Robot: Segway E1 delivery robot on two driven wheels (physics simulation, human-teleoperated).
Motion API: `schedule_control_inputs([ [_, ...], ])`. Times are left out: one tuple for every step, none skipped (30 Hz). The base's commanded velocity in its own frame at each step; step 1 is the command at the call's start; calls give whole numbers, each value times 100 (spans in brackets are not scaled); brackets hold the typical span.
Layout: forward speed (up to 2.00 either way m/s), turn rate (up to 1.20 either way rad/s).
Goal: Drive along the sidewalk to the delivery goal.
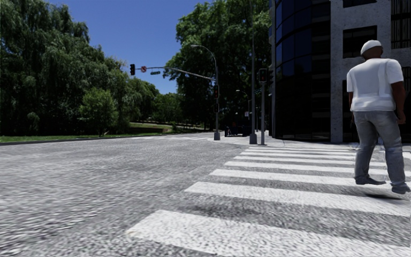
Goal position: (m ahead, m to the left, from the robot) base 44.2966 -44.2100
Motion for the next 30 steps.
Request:
schedule_control_inputs([
  [200,0],
  [200,-1],
  [200,-1],
  [200,-10],
  [200,-18],
  [200,-21],
  [200,-21],
  [197,-21],
  [191,-21],
  [185,-22],
  [185,-22],
  [179,-22],
  [177,-22],
  [170,-23],
  [167,-25],
  [167,-25],
  [166,-27],
  [166,-31],
  [166,-36],
  [166,-36],
  [166,-43],
  [165,-48],
  [165,-51],
  [165,-51],
  [164,-52],
  [164,-53],
  [164,-53],
  [163,-53],
  [163,-53],
  [163,-53],
])
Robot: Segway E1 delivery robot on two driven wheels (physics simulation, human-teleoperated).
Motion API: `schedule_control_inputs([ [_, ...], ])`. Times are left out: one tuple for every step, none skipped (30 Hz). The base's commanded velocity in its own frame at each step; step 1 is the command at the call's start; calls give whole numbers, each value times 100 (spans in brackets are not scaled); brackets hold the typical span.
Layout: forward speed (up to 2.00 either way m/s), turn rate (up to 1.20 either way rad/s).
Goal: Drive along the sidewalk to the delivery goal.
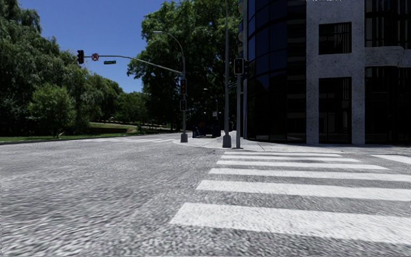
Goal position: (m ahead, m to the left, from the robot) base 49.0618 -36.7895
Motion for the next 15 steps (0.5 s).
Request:
schedule_control_inputs([
  [163,-53],
  [163,-53],
  [163,-53],
  [163,-53],
  [163,-53],
  [163,-53],
  [163,-53],
  [163,-53],
  [163,-53],
  [163,-53],
  [163,-53],
  [163,-53],
  [163,-53],
  [163,-53],
  [163,-53],
])
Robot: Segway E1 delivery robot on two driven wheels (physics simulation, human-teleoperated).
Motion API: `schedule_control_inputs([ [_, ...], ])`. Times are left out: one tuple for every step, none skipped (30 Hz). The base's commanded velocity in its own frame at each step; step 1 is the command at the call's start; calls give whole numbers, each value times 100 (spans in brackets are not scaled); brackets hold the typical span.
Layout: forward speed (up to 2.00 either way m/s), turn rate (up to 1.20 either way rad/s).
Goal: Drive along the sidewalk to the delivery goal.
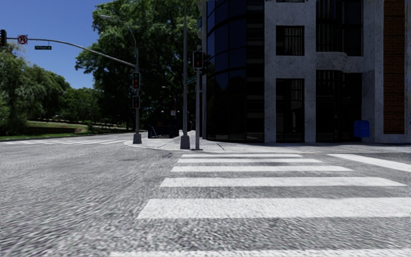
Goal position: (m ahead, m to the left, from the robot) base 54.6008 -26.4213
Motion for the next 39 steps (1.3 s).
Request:
schedule_control_inputs([
  [163,-53],
  [163,-53],
  [163,-51],
  [163,-48],
  [163,-47],
  [163,-43],
  [163,-43],
  [163,-33],
  [163,-6],
  [163,0],
  [163,0],
  [163,0],
  [163,0],
  [163,0],
  [200,0],
  [200,0],
  [200,0],
  [200,0],
  [200,0],
  [200,0],
  [200,0],
  [200,0],
  [200,0],
  [200,0],
  [200,0],
  [200,0],
  [200,0],
  [200,0],
  [200,0],
  [200,0],
  [200,0],
  [200,0],
  [200,0],
  [200,0],
  [200,0],
  [200,0],
  [200,0],
  [200,0],
  [200,0],
])
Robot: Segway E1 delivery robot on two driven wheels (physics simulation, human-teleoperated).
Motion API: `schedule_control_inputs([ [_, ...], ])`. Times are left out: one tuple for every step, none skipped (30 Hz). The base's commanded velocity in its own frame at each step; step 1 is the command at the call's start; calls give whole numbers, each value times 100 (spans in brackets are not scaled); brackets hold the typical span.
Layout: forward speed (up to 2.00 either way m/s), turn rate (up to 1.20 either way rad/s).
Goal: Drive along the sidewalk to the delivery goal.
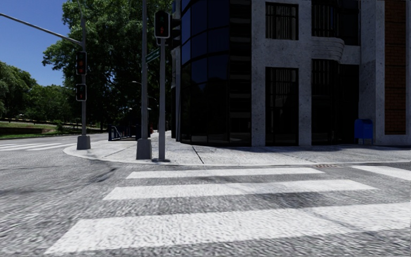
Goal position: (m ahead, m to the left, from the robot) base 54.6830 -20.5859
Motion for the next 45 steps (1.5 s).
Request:
schedule_control_inputs([
  [200,0],
  [200,0],
  [200,0],
  [200,0],
  [200,0],
  [200,0],
  [200,0],
  [200,0],
  [200,0],
  [200,0],
  [200,0],
  [200,0],
  [200,0],
  [200,0],
  [200,0],
  [200,0],
  [200,0],
  [200,0],
  [200,0],
  [200,0],
  [200,0],
  [200,0],
  [200,0],
  [200,0],
  [200,0],
  [200,0],
  [200,0],
  [200,0],
  [200,0],
  [200,0],
  [200,0],
  [200,0],
  [200,0],
  [200,0],
  [200,0],
  [200,0],
  [200,0],
  [200,0],
  [200,0],
  [200,0],
  [200,3],
  [200,6],
  [200,6],
  [200,7],
  [200,8],
])
